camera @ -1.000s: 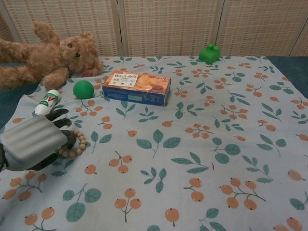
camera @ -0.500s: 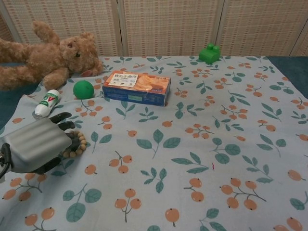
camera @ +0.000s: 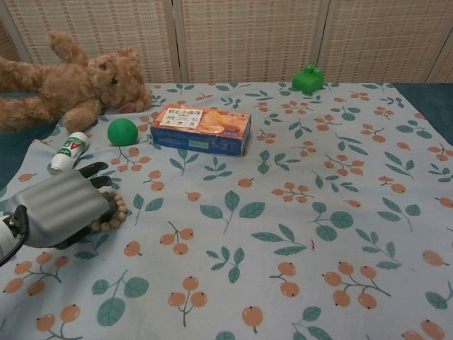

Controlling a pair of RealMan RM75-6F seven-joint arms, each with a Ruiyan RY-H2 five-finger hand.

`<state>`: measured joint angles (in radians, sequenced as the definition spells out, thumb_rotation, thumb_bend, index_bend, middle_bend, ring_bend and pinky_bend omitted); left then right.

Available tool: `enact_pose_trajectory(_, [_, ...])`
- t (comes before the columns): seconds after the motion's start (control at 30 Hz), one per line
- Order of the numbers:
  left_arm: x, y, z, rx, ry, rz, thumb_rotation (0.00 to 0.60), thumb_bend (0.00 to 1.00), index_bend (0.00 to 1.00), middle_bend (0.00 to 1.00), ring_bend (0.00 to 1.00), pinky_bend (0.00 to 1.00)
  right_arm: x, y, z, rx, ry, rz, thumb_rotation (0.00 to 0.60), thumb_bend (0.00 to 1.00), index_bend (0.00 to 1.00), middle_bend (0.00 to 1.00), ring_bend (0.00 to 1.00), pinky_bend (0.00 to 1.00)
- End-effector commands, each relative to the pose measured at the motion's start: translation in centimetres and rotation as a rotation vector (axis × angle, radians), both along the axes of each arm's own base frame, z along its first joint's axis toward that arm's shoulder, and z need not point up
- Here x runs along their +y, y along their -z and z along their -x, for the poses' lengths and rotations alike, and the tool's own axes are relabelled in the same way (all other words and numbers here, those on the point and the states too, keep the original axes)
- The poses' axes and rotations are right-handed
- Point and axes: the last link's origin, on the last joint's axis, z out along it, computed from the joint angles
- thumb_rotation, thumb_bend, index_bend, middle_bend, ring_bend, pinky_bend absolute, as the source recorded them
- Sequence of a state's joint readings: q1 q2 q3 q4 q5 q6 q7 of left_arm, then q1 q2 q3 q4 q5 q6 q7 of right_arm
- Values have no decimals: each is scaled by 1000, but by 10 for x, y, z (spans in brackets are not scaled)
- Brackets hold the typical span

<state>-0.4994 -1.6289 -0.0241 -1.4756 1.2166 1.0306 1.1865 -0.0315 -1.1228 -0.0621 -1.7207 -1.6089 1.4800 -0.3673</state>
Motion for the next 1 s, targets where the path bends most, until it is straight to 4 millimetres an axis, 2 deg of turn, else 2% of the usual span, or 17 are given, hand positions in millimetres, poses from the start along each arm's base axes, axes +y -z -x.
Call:
enact_pose_trajectory(0.03, [-1,-1,-3,11,3,-2,600,488,413,408,143,55,0,0,0,0,-1,-1,600,238,0,0,0,0])
enact_pose_trajectory(0.2, [2,0,-2,69,-1,-9,600,491,447,464,173,55,1,-1,0,-4,-1,-1,600,237,0,0,0,0])
enact_pose_trajectory(0.33, [4,0,-1,93,4,-19,600,510,543,557,230,55,1,-2,0,-5,-2,0,600,238,0,0,0,0])
enact_pose_trajectory(0.47, [6,1,0,102,36,-43,600,525,604,608,269,59,2,-1,0,-6,-1,-5,600,238,0,0,0,0])
enact_pose_trajectory(0.8, [12,-3,-8,40,158,-124,600,531,616,634,311,67,3,-1,0,-10,1,-5,600,238,0,0,0,0])
enact_pose_trajectory(1.0, [17,-8,-12,13,209,-167,600,567,700,692,359,84,3,-3,0,-16,2,-2,600,238,0,0,0,0])
